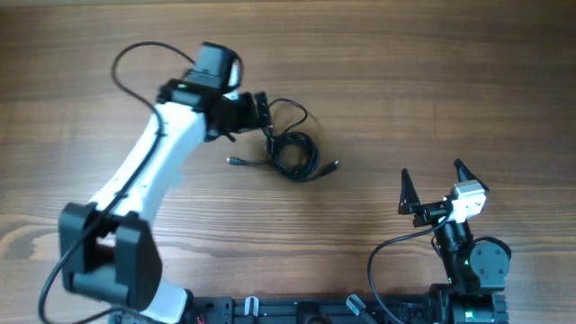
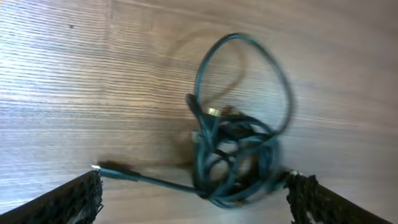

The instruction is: Untangle cables

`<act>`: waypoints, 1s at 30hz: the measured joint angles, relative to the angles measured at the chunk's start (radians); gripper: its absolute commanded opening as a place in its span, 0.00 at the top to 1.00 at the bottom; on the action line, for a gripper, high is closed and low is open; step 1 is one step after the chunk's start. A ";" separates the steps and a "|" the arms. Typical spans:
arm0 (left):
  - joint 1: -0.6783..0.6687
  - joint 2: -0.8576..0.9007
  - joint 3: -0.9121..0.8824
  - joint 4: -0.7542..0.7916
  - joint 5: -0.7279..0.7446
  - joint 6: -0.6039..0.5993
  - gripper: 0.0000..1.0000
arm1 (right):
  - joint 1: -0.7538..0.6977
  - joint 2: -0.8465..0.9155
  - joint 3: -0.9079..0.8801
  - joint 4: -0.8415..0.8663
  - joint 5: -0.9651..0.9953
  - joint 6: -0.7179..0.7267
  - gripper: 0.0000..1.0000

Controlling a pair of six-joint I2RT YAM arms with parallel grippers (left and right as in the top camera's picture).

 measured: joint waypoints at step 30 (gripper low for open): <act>0.080 -0.014 0.001 -0.075 0.074 0.077 0.78 | 0.174 1.232 1.173 -0.897 -0.585 0.357 0.27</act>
